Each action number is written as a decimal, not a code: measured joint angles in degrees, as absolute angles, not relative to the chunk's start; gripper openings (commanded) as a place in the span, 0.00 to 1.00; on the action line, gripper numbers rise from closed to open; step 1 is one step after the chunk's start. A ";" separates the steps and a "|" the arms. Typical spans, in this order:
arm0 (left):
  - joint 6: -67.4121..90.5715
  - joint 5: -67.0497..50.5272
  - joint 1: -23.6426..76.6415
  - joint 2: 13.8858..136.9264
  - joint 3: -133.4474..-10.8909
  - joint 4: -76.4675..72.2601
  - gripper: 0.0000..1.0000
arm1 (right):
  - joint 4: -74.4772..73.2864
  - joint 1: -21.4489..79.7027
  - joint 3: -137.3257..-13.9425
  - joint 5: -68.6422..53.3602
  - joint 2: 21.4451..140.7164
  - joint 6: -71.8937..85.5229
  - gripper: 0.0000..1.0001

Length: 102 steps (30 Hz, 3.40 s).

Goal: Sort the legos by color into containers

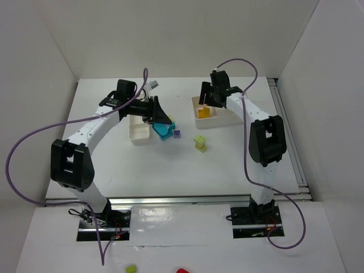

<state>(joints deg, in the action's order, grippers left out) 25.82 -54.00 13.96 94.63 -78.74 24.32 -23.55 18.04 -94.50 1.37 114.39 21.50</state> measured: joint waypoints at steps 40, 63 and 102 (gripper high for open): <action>34.39 -32.82 17.34 111.22 -80.73 21.69 0.00 | -19.66 18.55 -74.70 -20.58 93.19 22.15 0.76; 70.72 -51.00 9.54 102.13 -74.08 -29.34 0.00 | 20.25 24.43 -71.44 -45.87 102.17 50.22 0.83; 70.91 -54.74 7.42 104.29 -77.69 -30.61 0.00 | 33.80 24.95 -80.05 -56.47 109.73 59.11 0.62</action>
<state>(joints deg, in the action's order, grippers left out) 70.91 -54.74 7.42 104.29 -77.69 -30.61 33.80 24.95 -80.05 -56.47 109.73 59.11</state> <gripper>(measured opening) 0.453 0.630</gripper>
